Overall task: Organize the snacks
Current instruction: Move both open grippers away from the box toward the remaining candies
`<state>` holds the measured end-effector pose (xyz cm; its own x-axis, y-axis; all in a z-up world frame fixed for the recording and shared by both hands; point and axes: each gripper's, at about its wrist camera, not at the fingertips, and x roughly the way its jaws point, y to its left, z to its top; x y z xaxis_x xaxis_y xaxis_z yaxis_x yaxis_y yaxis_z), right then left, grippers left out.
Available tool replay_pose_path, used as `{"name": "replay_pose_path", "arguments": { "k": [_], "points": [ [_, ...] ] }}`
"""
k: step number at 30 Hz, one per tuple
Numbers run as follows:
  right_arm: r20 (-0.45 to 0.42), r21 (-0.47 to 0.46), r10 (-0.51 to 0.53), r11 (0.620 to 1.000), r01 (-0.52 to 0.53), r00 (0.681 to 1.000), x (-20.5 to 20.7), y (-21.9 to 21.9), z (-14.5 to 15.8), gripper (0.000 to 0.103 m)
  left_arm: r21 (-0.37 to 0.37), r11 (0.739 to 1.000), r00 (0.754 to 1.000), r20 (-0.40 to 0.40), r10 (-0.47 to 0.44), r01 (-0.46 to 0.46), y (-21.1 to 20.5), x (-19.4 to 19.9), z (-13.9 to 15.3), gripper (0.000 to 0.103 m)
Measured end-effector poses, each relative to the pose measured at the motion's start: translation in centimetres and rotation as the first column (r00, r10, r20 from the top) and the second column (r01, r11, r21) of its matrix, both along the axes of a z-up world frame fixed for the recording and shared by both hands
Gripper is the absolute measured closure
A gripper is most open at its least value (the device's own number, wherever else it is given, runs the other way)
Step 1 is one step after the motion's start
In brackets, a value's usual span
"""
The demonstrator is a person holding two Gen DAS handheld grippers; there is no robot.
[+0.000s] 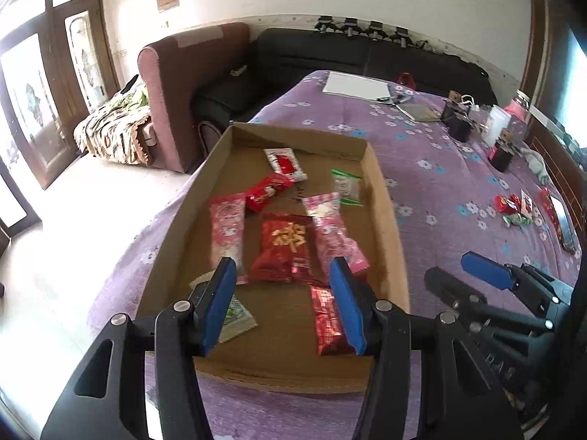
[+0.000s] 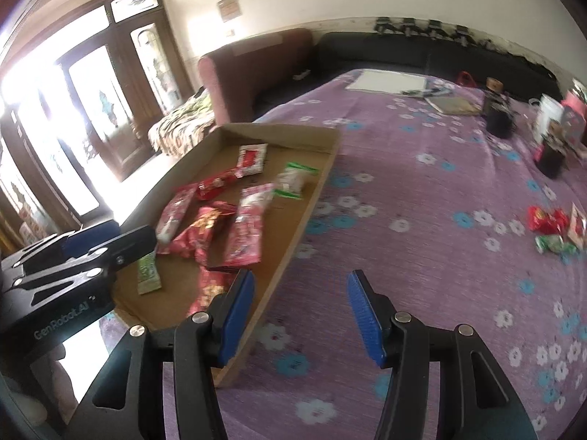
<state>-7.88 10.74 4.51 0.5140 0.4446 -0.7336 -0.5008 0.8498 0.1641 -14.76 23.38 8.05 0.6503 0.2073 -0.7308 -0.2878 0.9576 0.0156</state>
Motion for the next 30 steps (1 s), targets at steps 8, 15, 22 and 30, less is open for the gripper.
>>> {"name": "replay_pose_path", "arguments": {
  "k": [8, 15, 22, 30],
  "points": [
    [0.011, 0.014, -0.098, 0.995, 0.097, 0.995, 0.9, -4.9, 0.4, 0.045, 0.045, 0.997, 0.998, -0.011, -0.063, 0.063, -3.6, 0.8, 0.4, 0.051],
    [0.006, 0.022, -0.186, 0.982, 0.186, 0.982, 1.5, -9.8, 0.2, 0.044, 0.006, 0.989, 0.989, -0.032, -0.147, 0.148, -6.3, 1.9, 0.2, 0.051],
    [-0.006, -0.038, -0.328, 0.944, 0.327, 0.945, 1.9, -17.7, -0.6, 0.043, -0.163, 0.941, 0.950, -0.042, -0.308, 0.298, -8.7, 2.7, 0.0, 0.051],
    [-0.004, -0.102, -0.532, 0.843, 0.529, 0.847, 2.5, -28.6, -0.2, 0.043, -0.268, 0.873, 0.903, -0.024, -0.428, 0.407, -11.2, 3.3, -0.2, 0.037]
  ]
}}
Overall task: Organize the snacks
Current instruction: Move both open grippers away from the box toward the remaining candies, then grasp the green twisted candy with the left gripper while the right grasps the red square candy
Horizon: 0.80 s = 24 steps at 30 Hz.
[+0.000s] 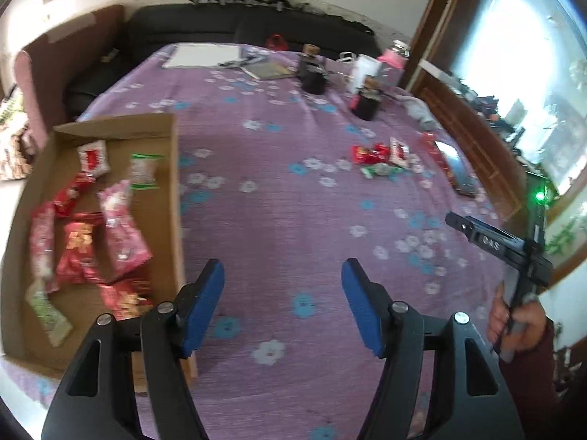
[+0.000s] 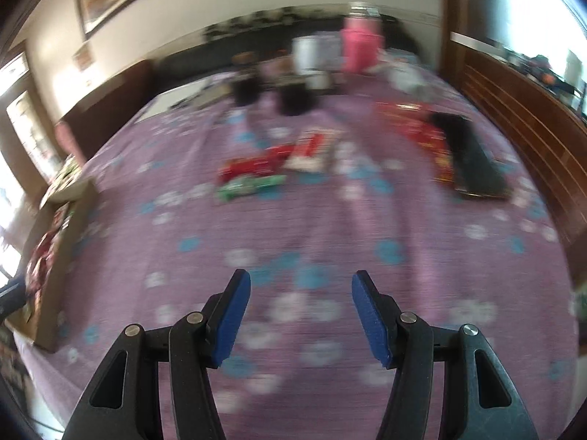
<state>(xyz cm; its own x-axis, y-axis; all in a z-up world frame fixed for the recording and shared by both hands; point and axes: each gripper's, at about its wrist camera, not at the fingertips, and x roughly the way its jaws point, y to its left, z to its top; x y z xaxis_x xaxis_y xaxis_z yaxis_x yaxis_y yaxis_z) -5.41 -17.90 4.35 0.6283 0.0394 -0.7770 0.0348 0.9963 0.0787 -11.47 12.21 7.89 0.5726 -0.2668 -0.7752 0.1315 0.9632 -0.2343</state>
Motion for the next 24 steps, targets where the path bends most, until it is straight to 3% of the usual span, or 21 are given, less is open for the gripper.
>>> {"name": "replay_pose_path", "arguments": {
  "k": [6, 14, 19, 24],
  "points": [
    [0.010, 0.003, -0.033, 0.999, 0.033, 0.999, 2.1, -1.6, 1.1, 0.043, -0.014, 0.999, 0.999, -0.028, -0.034, 0.034, -1.0, 0.6, -0.6, 0.037],
    [0.013, 0.102, 0.058, 0.993, -0.059, 0.998, 9.5, 3.7, 0.5, 0.043, -0.015, 1.000, 0.999, -0.043, -0.017, 0.017, -0.6, 0.5, -1.0, 0.037],
    [-0.024, -0.008, 0.147, 0.989, -0.147, 0.989, 14.6, 8.8, -0.5, 0.044, -0.019, 1.000, 0.999, -0.041, 0.002, -0.003, 0.1, 0.2, -0.9, 0.037],
    [-0.128, -0.111, 0.138, 0.982, -0.153, 0.982, 17.5, 11.0, -3.5, 0.049, -0.019, 1.000, 0.999, -0.047, 0.023, -0.024, 1.1, -0.3, -0.9, 0.037]
  ]
}}
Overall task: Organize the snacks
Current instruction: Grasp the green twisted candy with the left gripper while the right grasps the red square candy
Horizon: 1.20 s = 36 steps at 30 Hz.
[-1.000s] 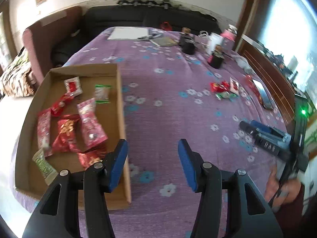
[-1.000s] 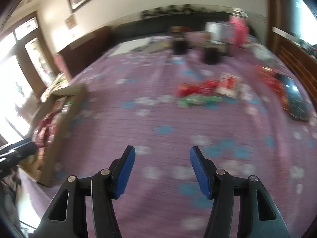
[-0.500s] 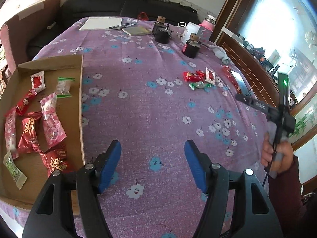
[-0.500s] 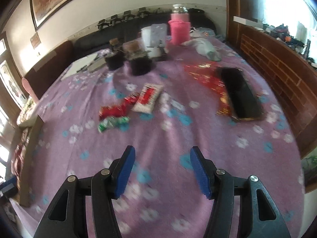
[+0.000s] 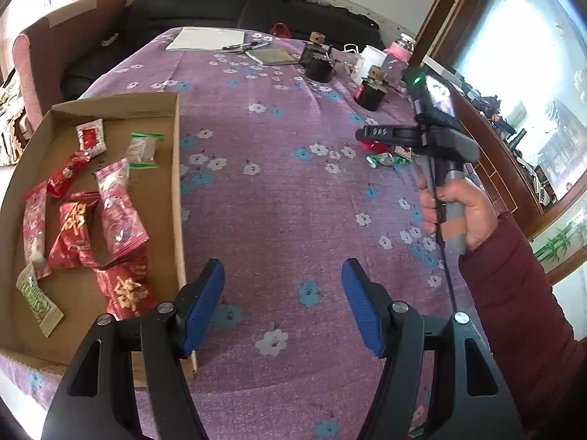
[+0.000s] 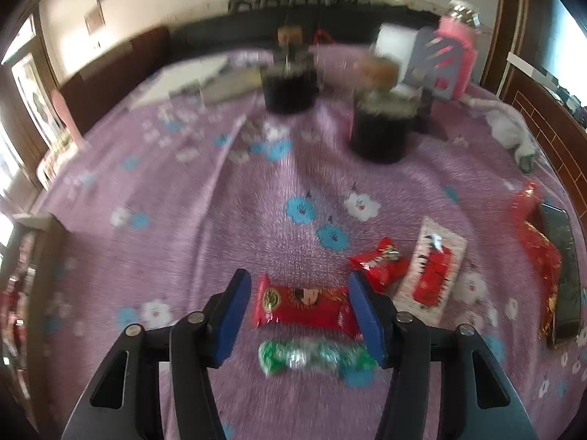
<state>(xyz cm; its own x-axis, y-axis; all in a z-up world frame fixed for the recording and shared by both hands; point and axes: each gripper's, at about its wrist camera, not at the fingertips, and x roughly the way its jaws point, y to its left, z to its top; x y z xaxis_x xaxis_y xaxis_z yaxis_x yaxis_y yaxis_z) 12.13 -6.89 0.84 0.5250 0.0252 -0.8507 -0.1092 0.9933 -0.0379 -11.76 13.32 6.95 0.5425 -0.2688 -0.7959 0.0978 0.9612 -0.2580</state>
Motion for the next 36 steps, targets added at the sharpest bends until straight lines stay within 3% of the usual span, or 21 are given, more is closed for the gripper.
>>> {"name": "replay_pose_path", "arguments": {
  "k": [2, 4, 8, 11, 13, 16, 21, 26, 32, 36],
  "points": [
    [-0.019, 0.018, -0.006, 1.000, 0.007, 1.000, -0.4, -0.2, -0.2, 0.050, -0.003, 1.000, 1.000, 0.004, 0.008, -0.008, 0.4, -0.1, 0.1, 0.037],
    [-0.060, 0.095, 0.004, 0.995, 0.002, 0.998, -1.3, -1.0, 0.0, 0.050, -0.013, 1.000, 1.000, 0.006, 0.010, -0.010, 0.6, 0.0, 0.1, 0.037],
    [-0.118, 0.196, 0.145, 0.973, -0.120, 0.982, -5.4, -1.0, 0.4, 0.050, -0.035, 0.999, 1.000, 0.002, -0.008, 0.008, 0.2, 0.4, -0.4, 0.037],
    [-0.125, 0.313, 0.245, 0.929, -0.196, 0.961, -9.0, -1.7, 1.3, 0.050, -0.046, 0.998, 0.999, -0.004, -0.039, 0.039, -0.6, 0.6, -0.7, 0.037],
    [-0.056, 0.333, 0.208, 0.926, -0.178, 0.977, -11.1, -3.5, 2.8, 0.049, -0.050, 0.997, 0.998, -0.009, -0.061, 0.060, -1.3, 0.7, -0.9, 0.037],
    [0.014, 0.272, 0.120, 0.955, -0.119, 0.993, -13.0, -6.0, 3.8, 0.046, -0.053, 0.995, 0.996, -0.018, -0.087, 0.086, -2.3, 0.9, -1.0, 0.037],
    [0.006, 0.271, 0.088, 0.959, -0.086, 0.996, -14.1, -7.1, 2.8, 0.044, -0.051, 0.992, 0.993, -0.030, -0.116, 0.115, -3.9, 1.1, -1.4, 0.037],
    [0.105, 0.107, -0.009, 0.994, -0.003, 0.994, -14.2, -7.7, 2.9, 0.046, -0.036, 0.990, 0.991, -0.024, -0.135, 0.135, -4.8, 0.5, -1.1, 0.037],
    [0.018, 0.209, -0.013, 0.978, 0.009, 1.000, -16.2, -9.9, 2.1, 0.046, 0.006, 0.987, 0.987, 0.011, -0.159, 0.159, -5.7, 0.4, -0.3, 0.037],
    [-0.081, 0.424, 0.036, 0.906, 0.002, 0.996, -16.4, -10.3, 1.0, 0.046, -0.030, 0.989, 0.989, -0.009, -0.144, 0.144, -5.8, 1.3, -1.0, 0.037]
  ]
}}
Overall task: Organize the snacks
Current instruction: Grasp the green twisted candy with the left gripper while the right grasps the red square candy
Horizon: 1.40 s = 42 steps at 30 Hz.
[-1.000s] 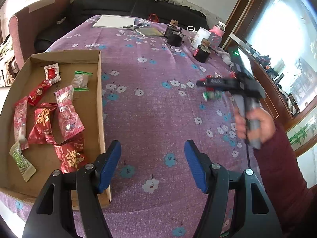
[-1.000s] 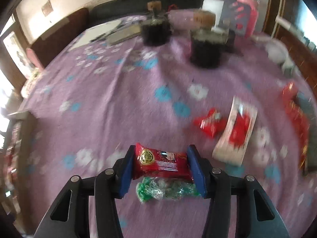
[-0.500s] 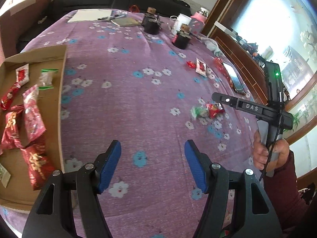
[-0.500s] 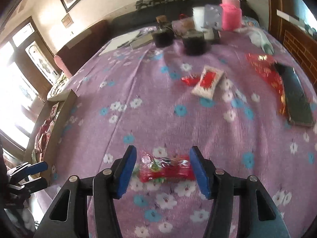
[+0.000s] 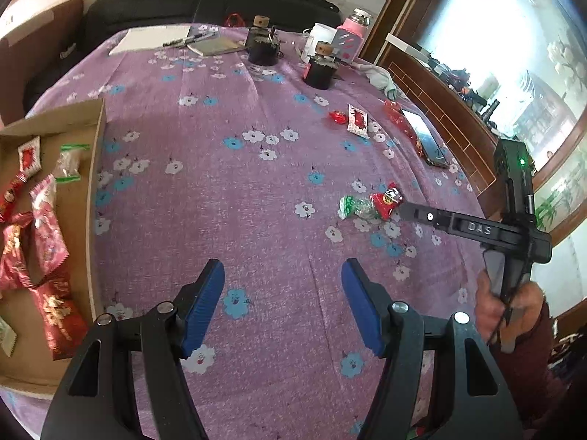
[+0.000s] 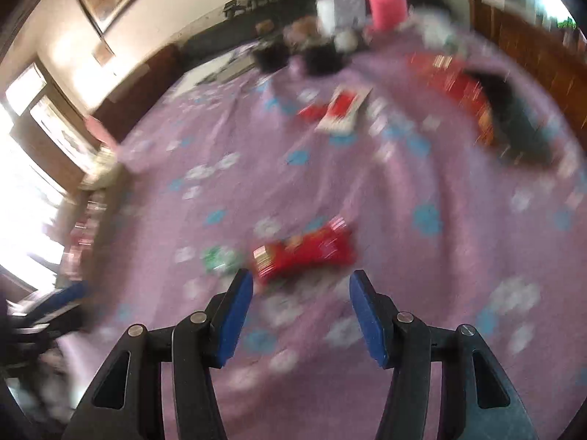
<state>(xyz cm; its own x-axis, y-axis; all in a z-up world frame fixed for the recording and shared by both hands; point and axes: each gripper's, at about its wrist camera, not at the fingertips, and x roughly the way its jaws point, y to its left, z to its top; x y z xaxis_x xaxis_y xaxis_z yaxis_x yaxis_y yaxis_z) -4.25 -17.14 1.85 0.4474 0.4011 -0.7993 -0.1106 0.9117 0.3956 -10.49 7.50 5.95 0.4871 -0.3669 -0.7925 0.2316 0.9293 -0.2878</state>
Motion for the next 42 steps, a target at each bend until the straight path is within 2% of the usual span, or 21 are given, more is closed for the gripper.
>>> {"name": "replay_pose_path", "arguments": {
  "k": [2, 8, 11, 13, 15, 18, 21, 23, 26, 27, 31, 35, 36, 37, 39, 42],
  "points": [
    [-0.020, 0.031, -0.011, 0.999, 0.011, 1.000, 1.1, 0.1, -0.2, 0.046, -0.013, 1.000, 1.000, -0.016, 0.008, -0.008, -0.1, 0.3, -0.4, 0.037],
    [-0.037, -0.088, -0.049, 0.995, 0.046, 0.998, 5.9, 2.5, -0.7, 0.044, -0.010, 1.000, 1.000, -0.006, 0.023, -0.023, 0.3, -0.4, -0.1, 0.037],
    [-0.015, -0.210, -0.052, 0.976, 0.048, 0.999, 6.2, 4.2, -0.8, 0.053, -0.001, 1.000, 1.000, 0.009, 0.026, -0.026, 0.5, -0.5, 0.4, 0.037],
    [-0.002, -0.292, -0.054, 0.955, 0.051, 0.999, 5.6, 4.4, -0.8, 0.079, 0.012, 1.000, 1.000, 0.024, 0.008, -0.009, 0.1, -0.4, 0.8, 0.037],
    [-0.008, -0.278, -0.055, 0.959, 0.051, 0.998, 4.9, 3.5, -0.8, 0.079, 0.017, 1.000, 0.999, 0.045, -0.021, 0.020, -0.7, 0.0, 1.1, 0.037],
    [0.007, -0.329, -0.097, 0.940, 0.094, 0.995, 3.6, 1.5, -0.7, 0.079, 0.074, 0.994, 0.991, 0.100, -0.091, 0.084, -3.2, 1.0, 1.4, 0.037],
    [0.010, -0.305, -0.113, 0.946, 0.111, 0.994, 2.0, -0.9, -0.7, 0.081, 0.159, 0.968, 0.969, 0.117, -0.216, 0.196, -7.1, 2.4, 0.7, 0.038],
    [0.009, -0.290, -0.110, 0.951, 0.108, 0.994, 1.2, -1.7, -0.6, 0.081, 0.177, 0.949, 0.955, 0.101, -0.280, 0.260, -9.1, 3.4, 0.0, 0.038],
    [0.023, -0.248, -0.100, 0.963, 0.103, 0.995, 0.3, -2.7, -0.6, 0.078, 0.218, 0.911, 0.920, 0.108, -0.378, 0.349, -11.4, 5.2, -0.9, 0.038],
    [0.025, -0.242, -0.095, 0.965, 0.098, 0.995, 0.0, -2.9, -0.6, 0.078, 0.230, 0.894, 0.901, 0.115, -0.418, 0.385, -12.0, 5.8, -1.2, 0.038],
    [0.030, -0.219, -0.083, 0.972, 0.087, 0.996, -0.6, -3.3, -0.5, 0.074, 0.253, 0.836, 0.845, 0.104, -0.524, 0.487, -13.4, 6.9, -2.2, 0.038],
    [0.034, -0.187, -0.087, 0.978, 0.091, 0.996, -1.4, -3.9, -0.6, 0.074, 0.253, 0.798, 0.820, 0.029, -0.572, 0.547, -14.2, 7.4, -3.7, 0.039],
    [0.035, -0.184, -0.087, 0.979, 0.092, 0.996, -1.5, -4.0, -0.6, 0.074, 0.253, 0.794, 0.820, 0.007, -0.572, 0.552, -14.3, 7.5, -4.1, 0.044],
    [0.038, -0.186, -0.085, 0.978, 0.090, 0.996, -1.6, -4.0, -0.7, 0.074, 0.242, 0.792, 0.818, -0.013, -0.575, 0.560, -14.3, 7.5, -4.3, 0.059],
    [0.043, -0.198, -0.080, 0.976, 0.087, 0.996, -1.8, -3.8, -0.7, 0.074, 0.222, 0.797, 0.821, -0.031, -0.570, 0.561, -14.2, 7.5, -4.4, 0.074],
    [0.052, -0.222, -0.076, 0.971, 0.086, 0.996, -1.9, -3.4, -0.7, 0.074, 0.206, 0.816, 0.835, -0.009, -0.550, 0.540, -13.6, 7.0, -3.9, 0.074]
  ]
}}
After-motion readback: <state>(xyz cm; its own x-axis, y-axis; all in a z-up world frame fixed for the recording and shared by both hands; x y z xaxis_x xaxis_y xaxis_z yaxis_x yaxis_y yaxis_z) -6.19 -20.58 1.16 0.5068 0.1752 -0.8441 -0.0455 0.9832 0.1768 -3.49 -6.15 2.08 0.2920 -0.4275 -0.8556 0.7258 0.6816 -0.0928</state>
